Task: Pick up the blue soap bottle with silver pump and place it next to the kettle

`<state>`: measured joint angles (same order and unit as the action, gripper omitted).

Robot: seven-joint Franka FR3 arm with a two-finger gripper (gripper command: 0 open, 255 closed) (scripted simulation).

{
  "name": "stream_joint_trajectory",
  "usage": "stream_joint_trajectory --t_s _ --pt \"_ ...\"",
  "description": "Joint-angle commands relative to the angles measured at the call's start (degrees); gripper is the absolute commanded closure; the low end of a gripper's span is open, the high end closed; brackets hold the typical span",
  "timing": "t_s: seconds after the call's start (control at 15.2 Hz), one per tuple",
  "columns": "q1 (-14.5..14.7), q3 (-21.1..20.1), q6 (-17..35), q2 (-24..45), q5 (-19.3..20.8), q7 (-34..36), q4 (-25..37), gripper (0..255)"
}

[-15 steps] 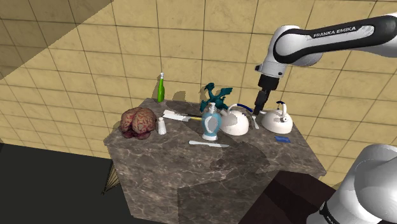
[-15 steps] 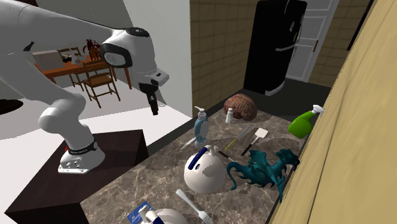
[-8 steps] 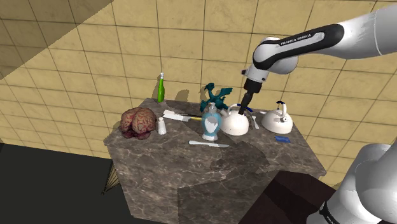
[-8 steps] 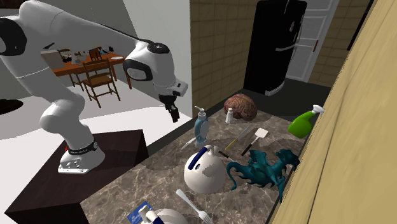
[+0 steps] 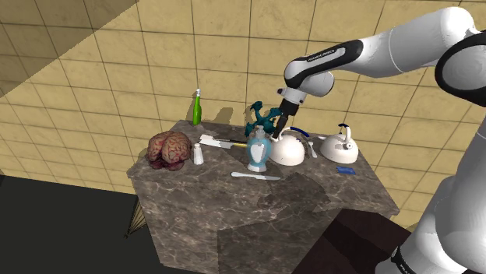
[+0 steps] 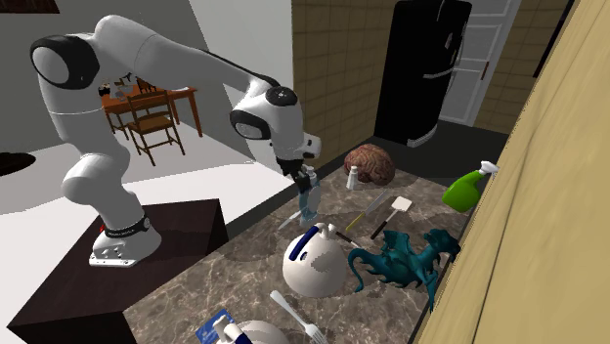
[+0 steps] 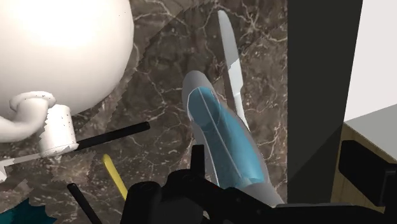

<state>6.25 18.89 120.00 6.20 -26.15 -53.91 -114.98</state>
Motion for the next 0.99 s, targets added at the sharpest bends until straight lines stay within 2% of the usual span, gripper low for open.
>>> stream_joint_trajectory --t_s 0.0,0.53,0.92 --pt "-0.51 -0.43 0.41 4.72 -3.35 -3.78 3.94 0" --pt "-0.1 -1.83 4.82 8.43 -6.21 -5.73 3.07 0" --pt "-0.1 -1.84 4.82 8.43 -6.21 -5.73 3.07 0"
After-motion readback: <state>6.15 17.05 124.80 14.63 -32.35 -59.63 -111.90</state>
